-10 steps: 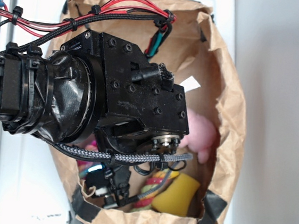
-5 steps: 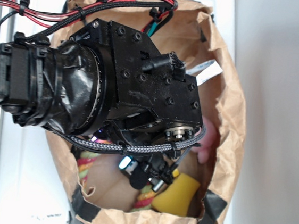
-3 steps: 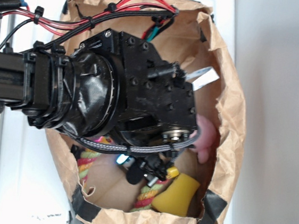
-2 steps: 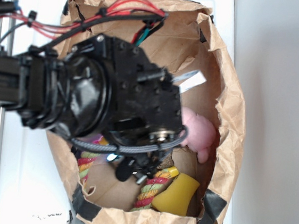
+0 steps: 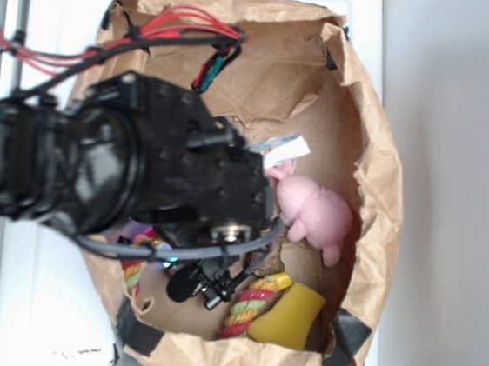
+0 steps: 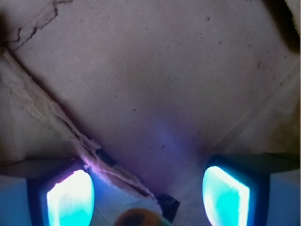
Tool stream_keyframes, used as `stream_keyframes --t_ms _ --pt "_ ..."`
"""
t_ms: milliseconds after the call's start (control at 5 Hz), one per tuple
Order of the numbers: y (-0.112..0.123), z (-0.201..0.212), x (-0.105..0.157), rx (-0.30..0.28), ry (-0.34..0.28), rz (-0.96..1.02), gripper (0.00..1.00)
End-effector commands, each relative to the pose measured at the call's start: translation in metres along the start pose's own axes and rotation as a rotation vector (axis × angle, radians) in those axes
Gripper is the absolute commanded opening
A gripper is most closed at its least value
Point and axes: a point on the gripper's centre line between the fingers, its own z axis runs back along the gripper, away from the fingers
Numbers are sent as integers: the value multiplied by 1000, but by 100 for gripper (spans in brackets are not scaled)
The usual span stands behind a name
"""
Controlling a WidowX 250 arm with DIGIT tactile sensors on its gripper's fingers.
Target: Grab the multicolored rope.
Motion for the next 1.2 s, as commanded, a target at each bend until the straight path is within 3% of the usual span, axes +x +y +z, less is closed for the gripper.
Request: stream_keyframes --t_ms 0,400,600,1000 --pt "-8 29 -5 -70 -24 -25 100" --pt "4 30 -14 -68 -20 -49 100" --pt "4 30 -14 -70 -37 -46 0" --pt "1 34 -10 -79 -39 -42 0"
